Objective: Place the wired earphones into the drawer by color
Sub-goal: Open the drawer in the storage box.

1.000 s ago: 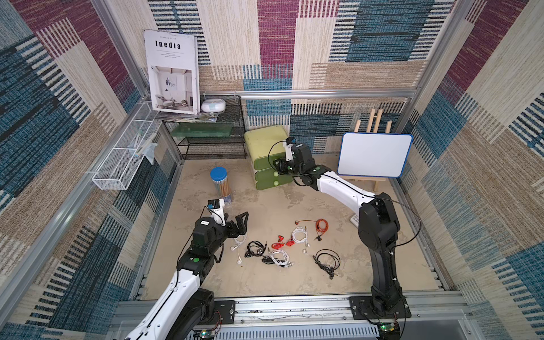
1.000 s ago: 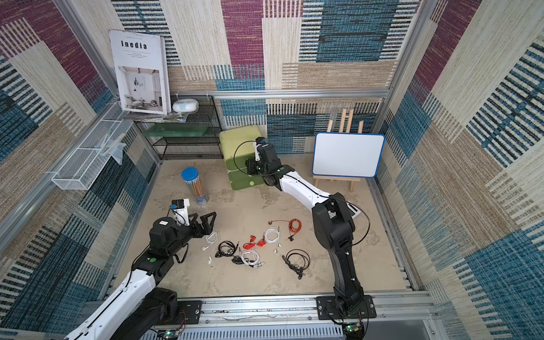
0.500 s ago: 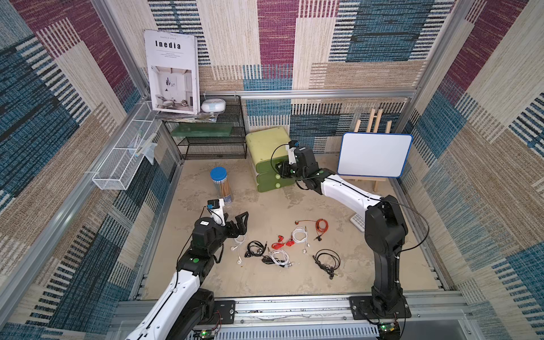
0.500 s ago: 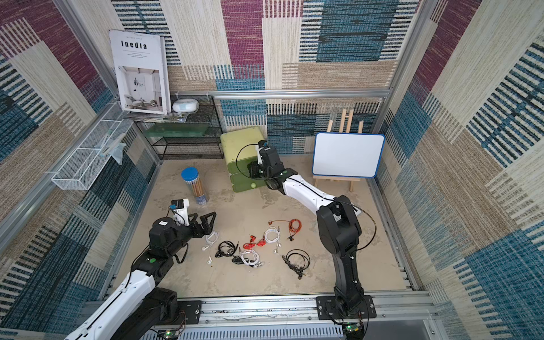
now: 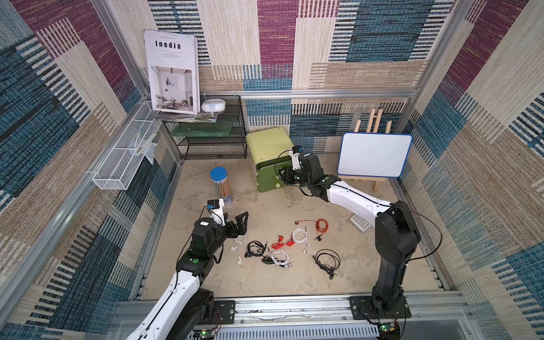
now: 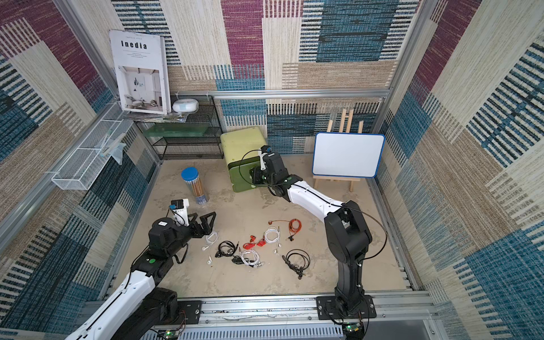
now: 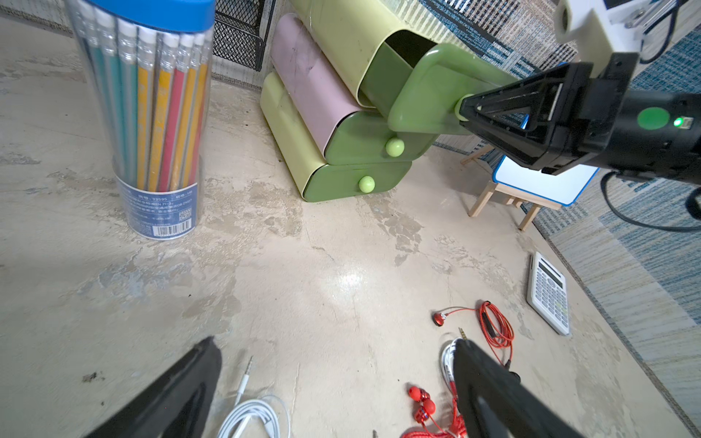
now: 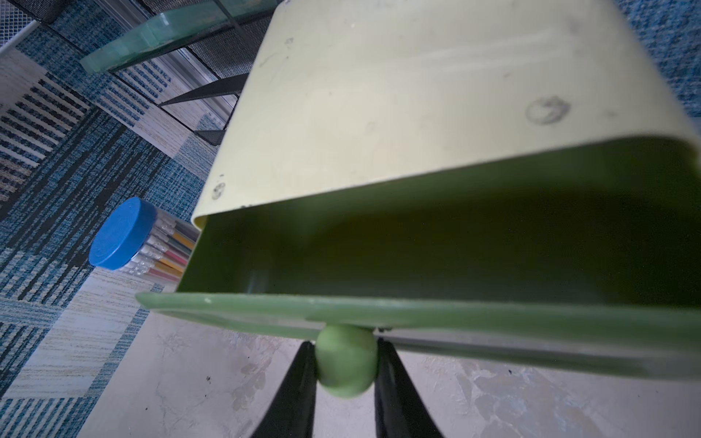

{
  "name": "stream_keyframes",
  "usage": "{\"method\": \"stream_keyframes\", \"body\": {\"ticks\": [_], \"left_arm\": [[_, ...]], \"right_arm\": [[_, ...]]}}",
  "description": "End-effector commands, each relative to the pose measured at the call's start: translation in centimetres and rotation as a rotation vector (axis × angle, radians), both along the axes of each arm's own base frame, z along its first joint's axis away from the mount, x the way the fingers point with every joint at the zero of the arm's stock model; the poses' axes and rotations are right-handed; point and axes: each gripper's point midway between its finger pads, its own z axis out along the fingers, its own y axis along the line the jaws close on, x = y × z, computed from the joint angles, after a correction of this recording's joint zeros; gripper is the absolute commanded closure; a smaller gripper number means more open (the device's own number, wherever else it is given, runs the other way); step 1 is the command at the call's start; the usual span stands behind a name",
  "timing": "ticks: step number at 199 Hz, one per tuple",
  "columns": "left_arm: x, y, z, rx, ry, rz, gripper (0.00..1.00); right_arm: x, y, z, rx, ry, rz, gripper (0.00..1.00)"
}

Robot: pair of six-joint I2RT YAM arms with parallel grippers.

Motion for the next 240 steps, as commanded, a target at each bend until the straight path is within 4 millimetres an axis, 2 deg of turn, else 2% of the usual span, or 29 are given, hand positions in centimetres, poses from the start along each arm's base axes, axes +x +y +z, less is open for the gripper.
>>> {"method": "stream_keyframes", "body": {"ticks": [1,102,171,180,214,240], "left_arm": [[0.1,0.0,0.4,0.008,-0.025,0.000,0.01],[0.1,0.2,0.5,0.012,-0.028,0.007,0.01],[0.0,0.2,0.4,0.014,-0.028,0.006,0.01],[0.0,0.2,0.4,0.015,-0.026,0.006,0.01],[0.0,0.1,0.3,0.014,-0.025,0.000,0.01],[0.0,-0.1,0.2,0.015,-0.021,-0.005,0.01]], "right_arm": [[-0.2,-0.4,1.1,0.019,-0.031,-0.018,0.75],[-3.9,-2.8,0.3,-0.002,-0.010,-0.028,0.74],[-4.7,-3.5,-0.6,-0.016,0.001,-0.031,0.73],[-4.6,-3.5,-0.6,-0.015,0.000,-0.031,0.70],[-4.7,-3.7,-0.4,-0.025,-0.004,-0.031,0.48],[-5.1,-4.0,-0.1,-0.045,-0.009,-0.026,0.39]]}}
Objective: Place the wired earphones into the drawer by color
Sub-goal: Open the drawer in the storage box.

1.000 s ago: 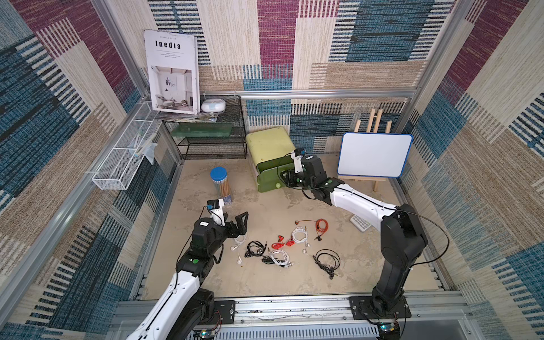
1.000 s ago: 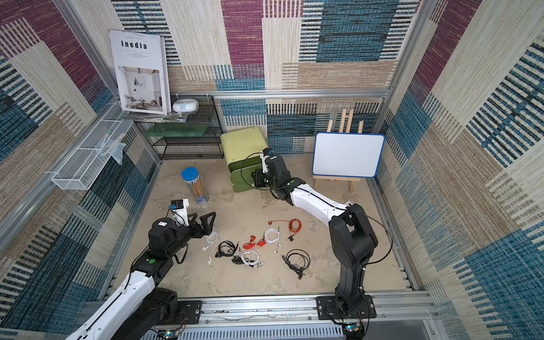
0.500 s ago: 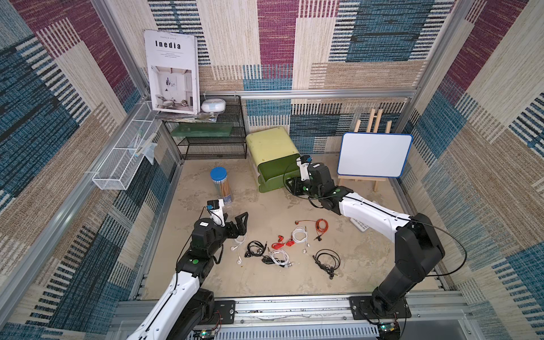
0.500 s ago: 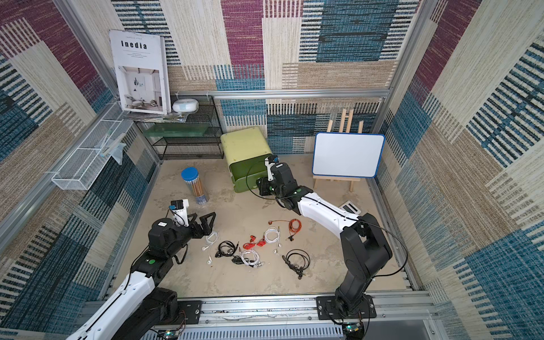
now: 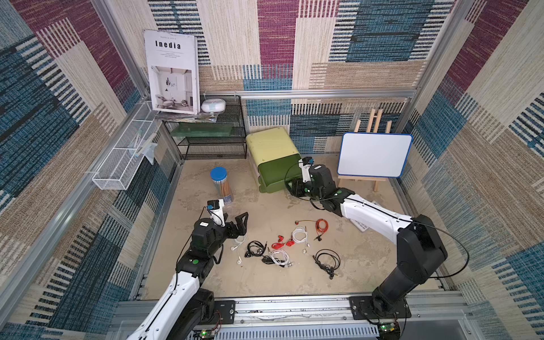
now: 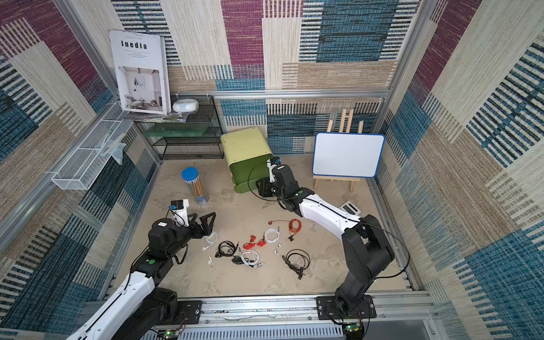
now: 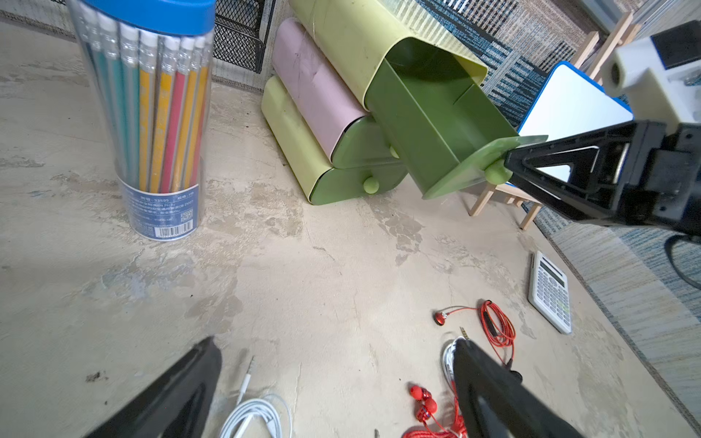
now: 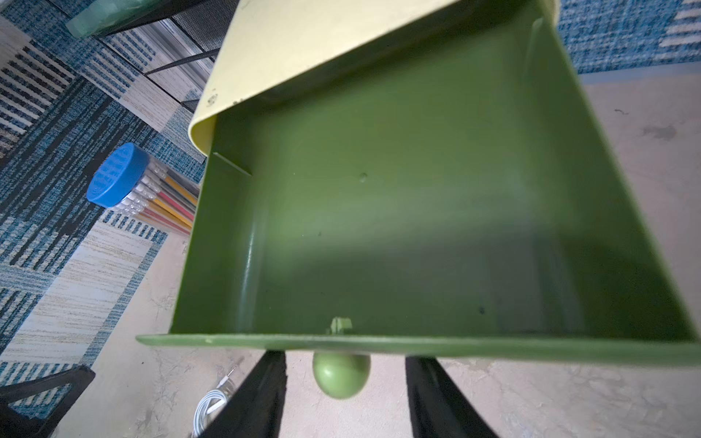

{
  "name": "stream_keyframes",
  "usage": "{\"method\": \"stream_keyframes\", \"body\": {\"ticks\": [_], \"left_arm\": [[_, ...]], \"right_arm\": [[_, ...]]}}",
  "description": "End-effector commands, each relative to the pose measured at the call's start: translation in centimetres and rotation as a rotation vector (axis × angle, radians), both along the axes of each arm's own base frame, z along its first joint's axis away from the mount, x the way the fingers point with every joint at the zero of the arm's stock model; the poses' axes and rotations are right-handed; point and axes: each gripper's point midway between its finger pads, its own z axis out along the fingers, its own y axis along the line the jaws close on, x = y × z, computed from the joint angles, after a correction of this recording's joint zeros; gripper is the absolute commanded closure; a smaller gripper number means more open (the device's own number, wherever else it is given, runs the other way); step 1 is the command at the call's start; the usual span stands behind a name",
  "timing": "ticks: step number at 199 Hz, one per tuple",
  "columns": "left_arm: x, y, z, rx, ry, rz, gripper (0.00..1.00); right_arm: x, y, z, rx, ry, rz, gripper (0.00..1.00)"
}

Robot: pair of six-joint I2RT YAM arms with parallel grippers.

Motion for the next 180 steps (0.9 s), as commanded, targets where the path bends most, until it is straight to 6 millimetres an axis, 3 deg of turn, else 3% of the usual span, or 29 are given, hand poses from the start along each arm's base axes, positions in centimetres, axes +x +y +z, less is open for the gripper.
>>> {"method": "stream_keyframes", "body": {"ticks": [1,47,92,130,180], "left_arm": [[0.1,-0.1,0.2,0.007,-0.015,-0.004,0.01],[0.2,-1.3,0.1,-0.005,-0.005,-0.061,0.01],[0.3,-3.8,-0.2,0.002,0.015,-0.160,0.01],[0.4,-5.9,-1.1,0.041,0.036,-0.227,0.01],[-0.1,-7.4,-1.0,0.087,0.016,-0.272,0.01]], "right_arm": [[-0.2,-0.4,0.8,-0.017,-0.024,-0.003,0.39],[-2.4,-2.7,0.5,-0.081,-0.019,-0.012,0.31],[-5.3,-7.5,-0.6,-0.163,0.000,-0.125,0.28],[-7.8,-10.9,-2.9,-0.207,0.021,-0.178,0.26],[-8.9,-14.2,-7.5,-0.280,0.116,-0.212,0.28]]}}
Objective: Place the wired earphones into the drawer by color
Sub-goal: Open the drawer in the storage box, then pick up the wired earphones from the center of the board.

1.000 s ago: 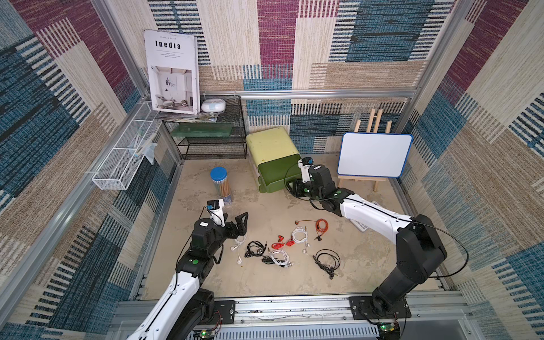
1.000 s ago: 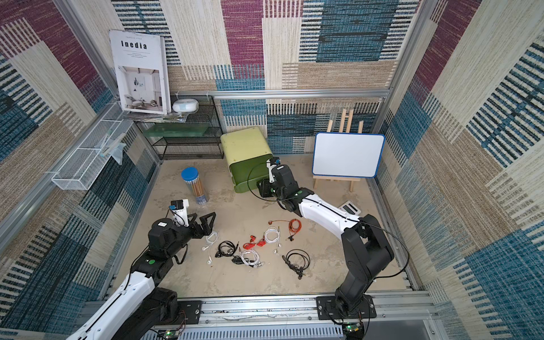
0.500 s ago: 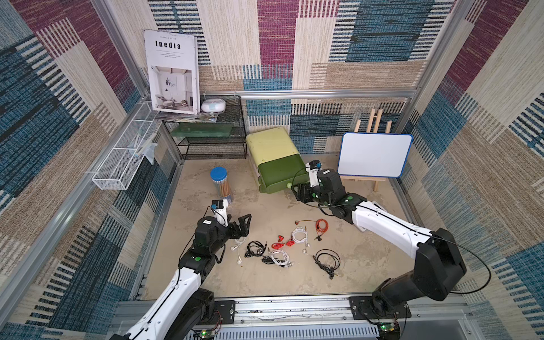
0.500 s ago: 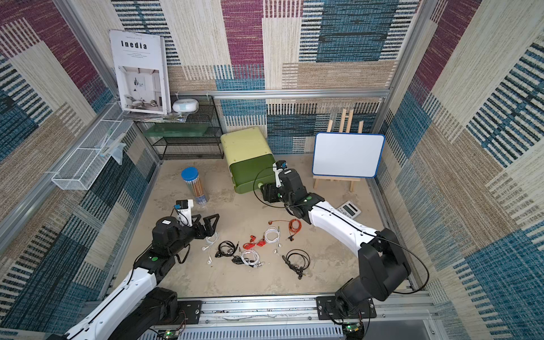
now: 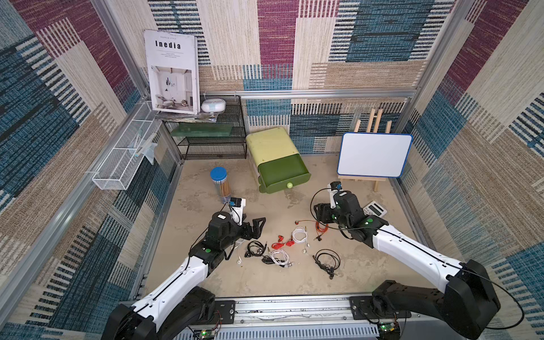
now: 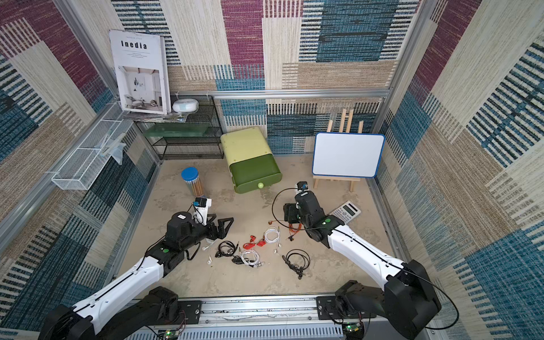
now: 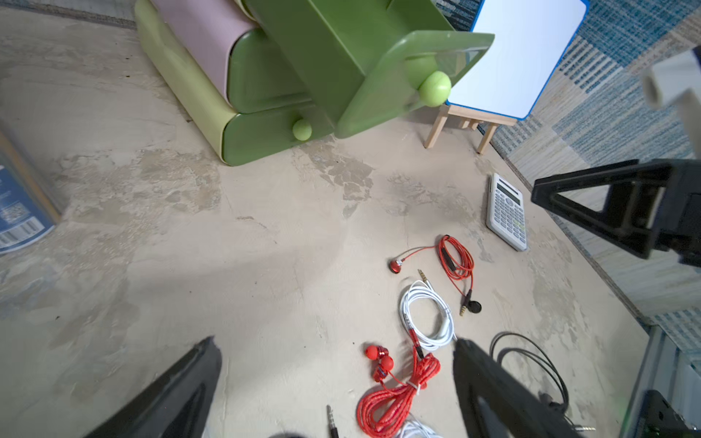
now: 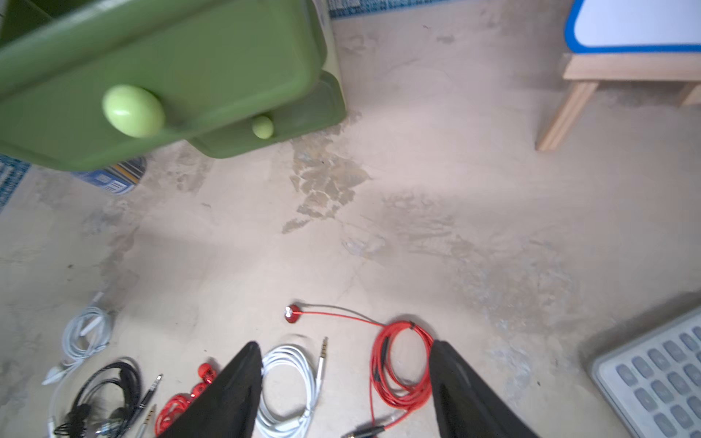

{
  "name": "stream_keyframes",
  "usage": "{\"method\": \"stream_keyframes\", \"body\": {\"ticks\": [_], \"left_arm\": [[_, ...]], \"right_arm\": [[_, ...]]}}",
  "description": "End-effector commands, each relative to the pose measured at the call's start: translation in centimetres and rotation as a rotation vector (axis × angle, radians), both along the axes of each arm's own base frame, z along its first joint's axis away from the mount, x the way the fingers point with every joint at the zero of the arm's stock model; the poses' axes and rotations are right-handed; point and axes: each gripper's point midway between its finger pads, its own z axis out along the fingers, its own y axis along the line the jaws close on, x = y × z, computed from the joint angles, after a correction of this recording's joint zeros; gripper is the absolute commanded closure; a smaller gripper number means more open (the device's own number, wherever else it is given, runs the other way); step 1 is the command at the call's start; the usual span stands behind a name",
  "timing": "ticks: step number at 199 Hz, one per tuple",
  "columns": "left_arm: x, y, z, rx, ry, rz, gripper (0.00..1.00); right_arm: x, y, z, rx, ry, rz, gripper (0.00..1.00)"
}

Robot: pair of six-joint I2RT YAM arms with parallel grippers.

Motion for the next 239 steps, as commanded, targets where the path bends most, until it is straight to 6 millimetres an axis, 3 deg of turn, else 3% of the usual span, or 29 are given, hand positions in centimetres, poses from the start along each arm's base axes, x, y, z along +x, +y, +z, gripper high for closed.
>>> {"method": "stream_keyframes", "body": {"ticks": [1,70,192,239], "left_arm": [[0.2,-0.5,0.9,0.016,-0.054,-0.019,0.01],[0.2,-0.7,0.4,0.048,-0.056,-0.021,0.01],[0.2,-0.6,0.5,0.058,-0.061,-0.013,0.01],[0.2,-0.5,0.5,0.062,-0.060,-0.011,0.01]], "right_arm": [[-0.3,-1.4,-1.9,-0.037,0.045,-0.018,0.28],[-0.5,-2.8,-7.0,-0.052,0.192,-0.015,0.34],[0.6,-3.3,-11.0,-0.108,0.297,-0.022,0.50],[0.8,-3.3,-11.9,-0.124,0.321,-0.023,0.51]]}}
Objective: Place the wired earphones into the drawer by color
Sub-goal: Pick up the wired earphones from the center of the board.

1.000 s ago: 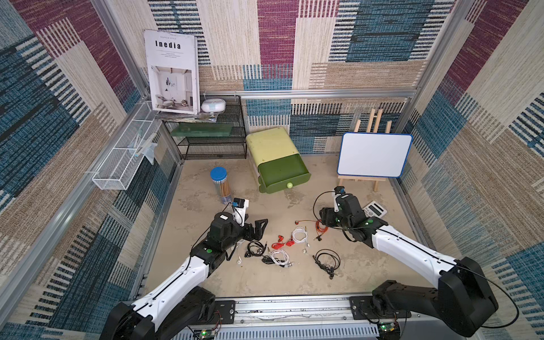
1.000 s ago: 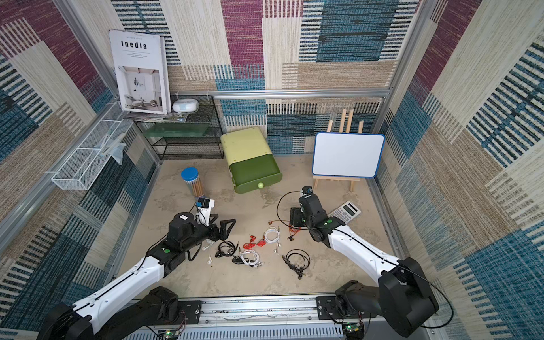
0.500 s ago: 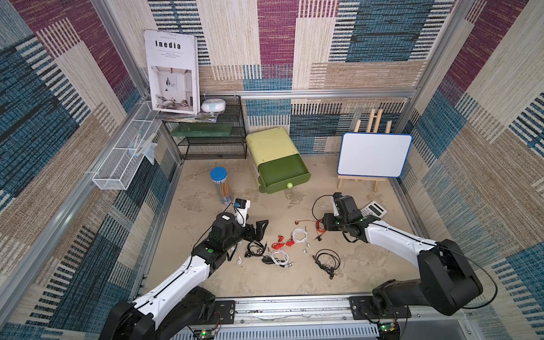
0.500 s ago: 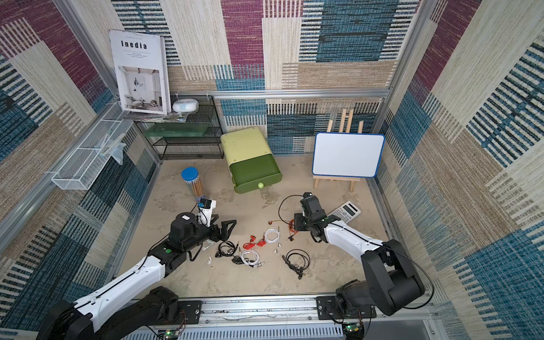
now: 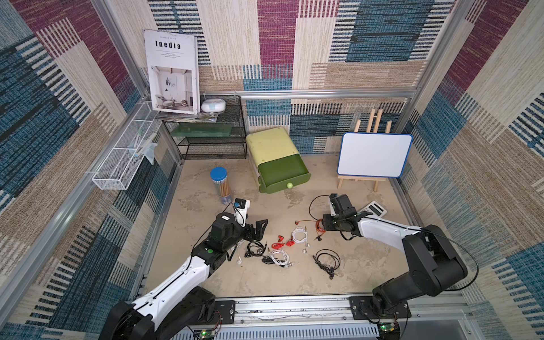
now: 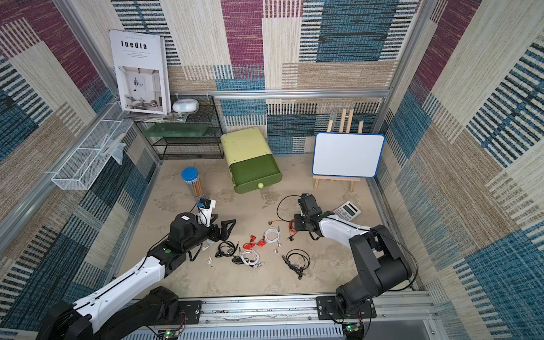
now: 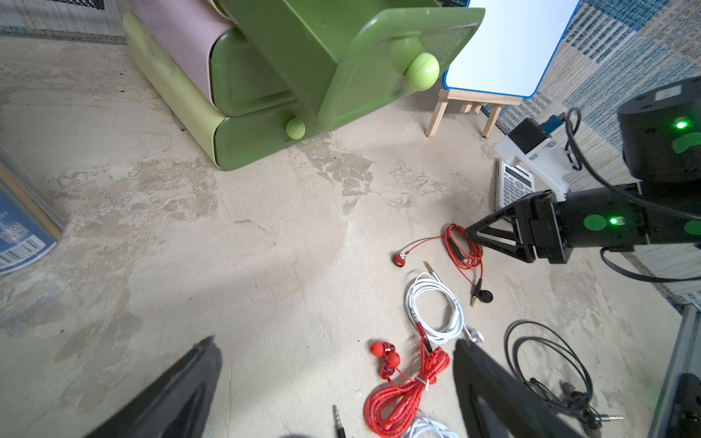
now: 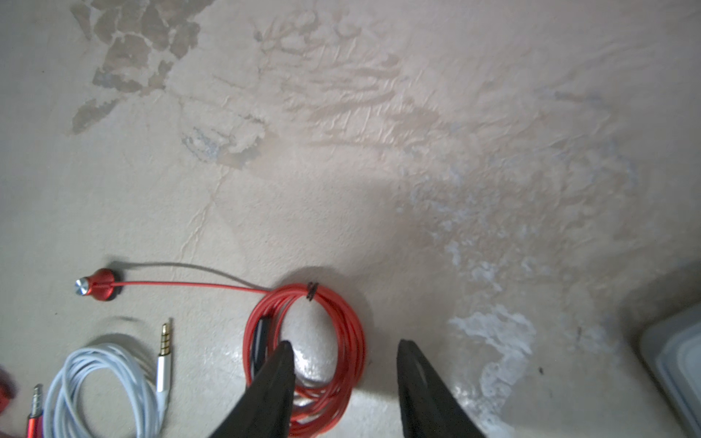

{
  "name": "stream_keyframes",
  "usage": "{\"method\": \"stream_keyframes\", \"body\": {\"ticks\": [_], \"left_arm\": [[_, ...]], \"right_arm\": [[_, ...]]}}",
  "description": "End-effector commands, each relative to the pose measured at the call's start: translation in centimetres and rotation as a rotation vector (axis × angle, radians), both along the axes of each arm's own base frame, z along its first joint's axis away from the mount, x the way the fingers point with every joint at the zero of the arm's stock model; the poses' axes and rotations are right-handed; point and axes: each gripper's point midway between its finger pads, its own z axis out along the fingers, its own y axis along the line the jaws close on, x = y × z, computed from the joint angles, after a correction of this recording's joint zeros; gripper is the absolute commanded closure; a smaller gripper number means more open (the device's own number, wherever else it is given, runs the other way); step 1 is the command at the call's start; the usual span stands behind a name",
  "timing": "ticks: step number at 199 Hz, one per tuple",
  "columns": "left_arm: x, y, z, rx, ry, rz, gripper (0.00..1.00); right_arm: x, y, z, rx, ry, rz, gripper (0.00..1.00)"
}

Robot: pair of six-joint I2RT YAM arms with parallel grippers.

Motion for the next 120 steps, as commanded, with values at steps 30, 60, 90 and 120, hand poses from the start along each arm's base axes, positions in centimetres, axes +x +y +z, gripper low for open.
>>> {"method": "stream_keyframes", "body": {"ticks": [30,60,90,120], "left_arm": [[0.3,-0.1,0.8,-0.003,-0.030,0.000,0.01],[0.2,-0.1,0.9,-0.002,-0.031,0.000,0.01],[0.3,-0.1,1.0,-0.001,-0.035,0.001,0.01],[0.2,0.0,0.8,0.001,-0.032,0.003,0.01]], "right_arm": [[0.2,-0.1,-0.6,-0.020,0.013,-0.001,0.53],[0.1,-0.3,-1.0,-0.032,0.024,-0.004,0.57],[0.0,-0.6,-1.5,-0.052,0.043,-0.013,0.60],[-0.1,-0.8,-2.0,-0.071,0.063,-0.016,0.66]]}}
